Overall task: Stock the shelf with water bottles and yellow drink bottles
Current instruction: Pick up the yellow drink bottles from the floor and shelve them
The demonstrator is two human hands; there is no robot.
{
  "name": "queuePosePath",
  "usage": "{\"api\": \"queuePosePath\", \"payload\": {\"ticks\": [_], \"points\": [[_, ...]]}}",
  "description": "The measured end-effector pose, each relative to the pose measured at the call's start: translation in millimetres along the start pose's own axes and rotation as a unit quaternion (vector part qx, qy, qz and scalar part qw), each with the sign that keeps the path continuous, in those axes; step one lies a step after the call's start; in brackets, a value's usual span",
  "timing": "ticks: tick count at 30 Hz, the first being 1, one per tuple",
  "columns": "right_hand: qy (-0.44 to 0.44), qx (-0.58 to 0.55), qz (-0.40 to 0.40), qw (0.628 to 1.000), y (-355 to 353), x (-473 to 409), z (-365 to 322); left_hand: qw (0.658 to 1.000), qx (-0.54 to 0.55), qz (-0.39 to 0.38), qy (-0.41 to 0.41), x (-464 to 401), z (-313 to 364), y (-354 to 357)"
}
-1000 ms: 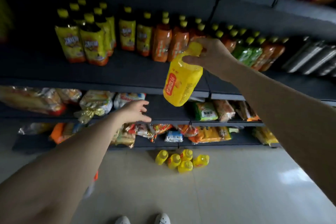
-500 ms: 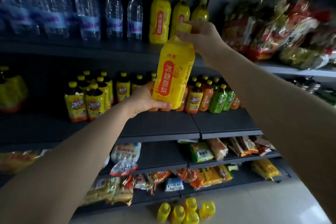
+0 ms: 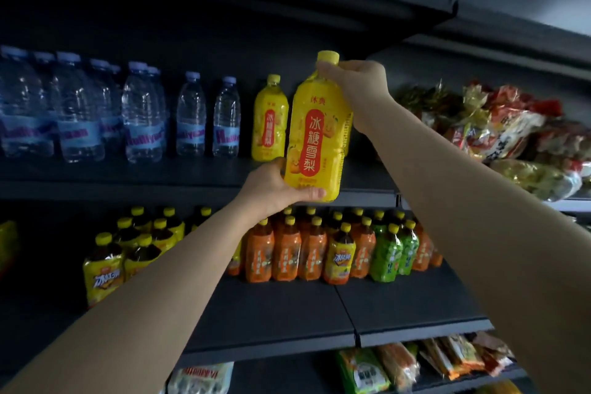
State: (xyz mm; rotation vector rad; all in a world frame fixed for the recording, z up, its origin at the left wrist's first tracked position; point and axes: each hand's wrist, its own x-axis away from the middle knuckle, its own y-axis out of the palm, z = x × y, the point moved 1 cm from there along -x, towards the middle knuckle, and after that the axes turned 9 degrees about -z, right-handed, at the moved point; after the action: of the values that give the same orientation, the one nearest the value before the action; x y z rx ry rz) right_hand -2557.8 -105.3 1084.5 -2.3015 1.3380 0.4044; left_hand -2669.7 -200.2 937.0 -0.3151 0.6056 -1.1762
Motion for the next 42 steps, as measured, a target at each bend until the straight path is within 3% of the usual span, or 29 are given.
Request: {"api": "queuePosePath", "payload": {"ticks": [12,26,30,32,35,42], "points": [[-0.055,0.082,0.004,0.995,-17.0,-118.9,58.7,0.992,-0.101,0.031,-0.073,-132.7,-14.4,11.9],[-0.057,0.081,-0.023,0.995,-8.9,-192.6,134.3,0.957,-0.237,0.024,-0.163,-209.6,-59.1,19.7],[-0.135,0.19,-0.044,0.972,-5.3,-201.8,135.8,0.951,-0.258,0.024,-0.17,-220.0,-63.7,23.6],[-0.19,0.281,-0.059,0.939,-3.3,-205.0,137.3,0.948,-0.266,0.021,-0.175,-223.7,-65.1,23.2],[-0.206,0.381,-0.082,0.897,-2.4,-208.1,147.1,0.944,-0.275,0.016,-0.181,-228.0,-66.0,22.6],[-0.228,0.404,-0.07,0.883,-1.4,-221.0,162.5,0.943,-0.278,0.037,-0.181,-237.8,-68.3,26.5]]}}
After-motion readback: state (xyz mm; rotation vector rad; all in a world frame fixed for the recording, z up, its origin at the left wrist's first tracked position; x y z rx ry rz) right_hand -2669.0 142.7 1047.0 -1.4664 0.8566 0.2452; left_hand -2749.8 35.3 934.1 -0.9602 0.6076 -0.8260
